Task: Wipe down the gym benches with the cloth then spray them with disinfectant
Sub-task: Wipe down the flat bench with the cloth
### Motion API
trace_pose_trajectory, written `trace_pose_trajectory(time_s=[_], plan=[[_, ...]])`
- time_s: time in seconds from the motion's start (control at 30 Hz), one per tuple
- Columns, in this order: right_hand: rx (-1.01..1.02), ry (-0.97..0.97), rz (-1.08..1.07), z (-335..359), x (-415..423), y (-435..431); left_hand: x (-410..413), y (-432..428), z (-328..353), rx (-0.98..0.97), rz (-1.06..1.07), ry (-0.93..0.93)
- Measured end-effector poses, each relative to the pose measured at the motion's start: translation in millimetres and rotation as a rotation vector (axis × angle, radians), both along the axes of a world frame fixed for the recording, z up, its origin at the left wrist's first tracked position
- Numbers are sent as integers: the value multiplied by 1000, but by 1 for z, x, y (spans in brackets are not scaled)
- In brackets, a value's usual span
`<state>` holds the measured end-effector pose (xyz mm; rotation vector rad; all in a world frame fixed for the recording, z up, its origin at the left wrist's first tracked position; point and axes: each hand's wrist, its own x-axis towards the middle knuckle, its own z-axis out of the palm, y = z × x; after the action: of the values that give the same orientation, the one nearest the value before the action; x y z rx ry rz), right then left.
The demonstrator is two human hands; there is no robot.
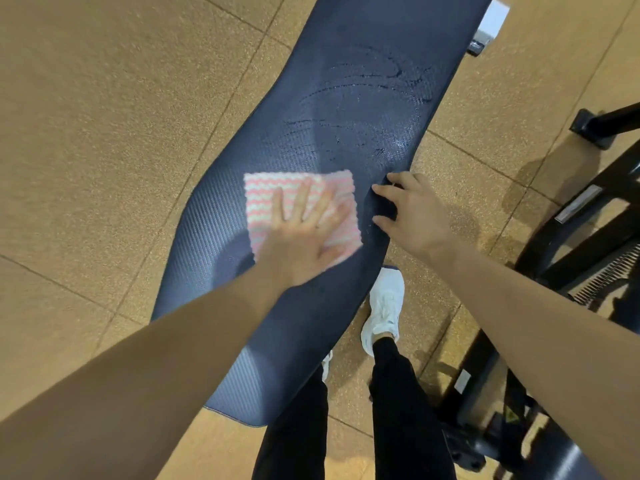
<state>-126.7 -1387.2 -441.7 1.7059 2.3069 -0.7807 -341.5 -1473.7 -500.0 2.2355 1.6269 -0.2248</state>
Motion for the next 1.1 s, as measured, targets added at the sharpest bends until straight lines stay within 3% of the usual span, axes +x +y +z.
trace_pose_trajectory(time_s=[0.17, 0.27, 0.53, 0.7, 0.77, 0.97, 1.1], plan=[[27, 51, -33, -5, 11, 4, 36, -22, 5, -29, -188, -15], [9, 37, -45, -10, 18, 5, 30, -17, 0, -33, -147, 25], [-39, 82, -68, -6, 31, 28, -30, 71, 5, -54, 628, 41], [-109, 57, -12, -4, 38, 53, -9, 74, 8, -78, 884, 55], [-96, 47, 17, -5, 40, 59, 16, 73, 5, -94, 812, 60], [-72, -35, 52, -9, 52, 71, 100, 38, 7, -73, 268, 133], [-52, -44, 102, -12, 58, 78, 104, 33, 4, -27, 179, 87]])
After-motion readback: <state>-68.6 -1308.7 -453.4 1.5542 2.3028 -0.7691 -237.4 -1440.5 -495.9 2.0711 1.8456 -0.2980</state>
